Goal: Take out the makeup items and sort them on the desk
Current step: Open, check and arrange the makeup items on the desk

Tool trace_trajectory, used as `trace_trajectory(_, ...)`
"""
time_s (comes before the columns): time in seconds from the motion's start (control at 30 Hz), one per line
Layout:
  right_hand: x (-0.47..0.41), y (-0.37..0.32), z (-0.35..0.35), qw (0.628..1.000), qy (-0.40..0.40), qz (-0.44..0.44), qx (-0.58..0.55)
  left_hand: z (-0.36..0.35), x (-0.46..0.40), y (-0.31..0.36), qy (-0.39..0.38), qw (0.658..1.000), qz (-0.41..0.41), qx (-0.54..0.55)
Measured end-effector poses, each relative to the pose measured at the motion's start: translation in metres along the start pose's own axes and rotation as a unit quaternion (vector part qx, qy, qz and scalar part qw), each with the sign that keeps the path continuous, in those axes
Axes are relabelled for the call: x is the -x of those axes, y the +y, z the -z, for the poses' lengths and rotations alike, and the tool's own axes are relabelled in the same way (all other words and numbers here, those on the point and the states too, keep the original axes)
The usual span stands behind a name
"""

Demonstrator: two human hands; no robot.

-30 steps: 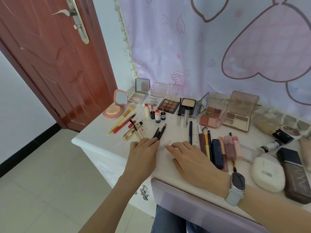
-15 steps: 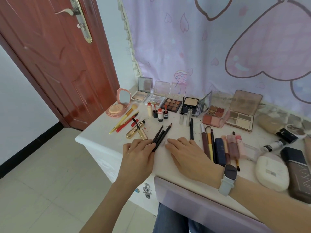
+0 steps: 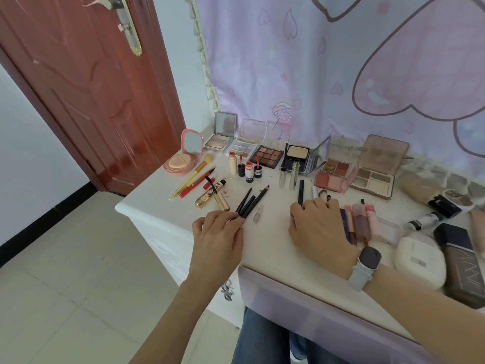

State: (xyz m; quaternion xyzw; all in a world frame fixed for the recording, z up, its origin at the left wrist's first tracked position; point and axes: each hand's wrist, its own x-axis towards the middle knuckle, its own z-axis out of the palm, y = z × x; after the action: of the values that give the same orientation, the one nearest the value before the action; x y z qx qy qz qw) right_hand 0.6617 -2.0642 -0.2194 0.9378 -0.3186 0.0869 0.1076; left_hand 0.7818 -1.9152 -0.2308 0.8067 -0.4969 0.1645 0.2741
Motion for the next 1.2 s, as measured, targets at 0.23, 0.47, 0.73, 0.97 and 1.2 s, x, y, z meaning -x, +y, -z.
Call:
trace_trajectory(0.23,-0.005,0.021,0.015,0.998,0.040,-0.040,0.001,-0.006,-0.003,0.017,0.016,0.998,0.005,0.059)
trace_trajectory(0.47,-0.010,0.070,0.063,0.964,0.169,-0.118,-0.168,-0.014,-0.029,0.056,0.010,0.987,-0.014,0.162)
trace_trajectory(0.73,0.004,0.078,0.084,0.801,0.088,-0.137,-0.576,-0.009,-0.051,0.097,0.013,0.983,-0.047,0.176)
trace_trajectory(0.97,0.015,0.050,0.072,0.757,0.018,-0.067,-0.650,0.000,-0.026,0.087,-0.043,0.975,-0.022,0.218)
trace_trajectory(1.2,0.016,0.034,0.060,0.797,0.000,-0.015,-0.604,0.006,-0.014,0.074,-0.075,0.947,0.066,0.306)
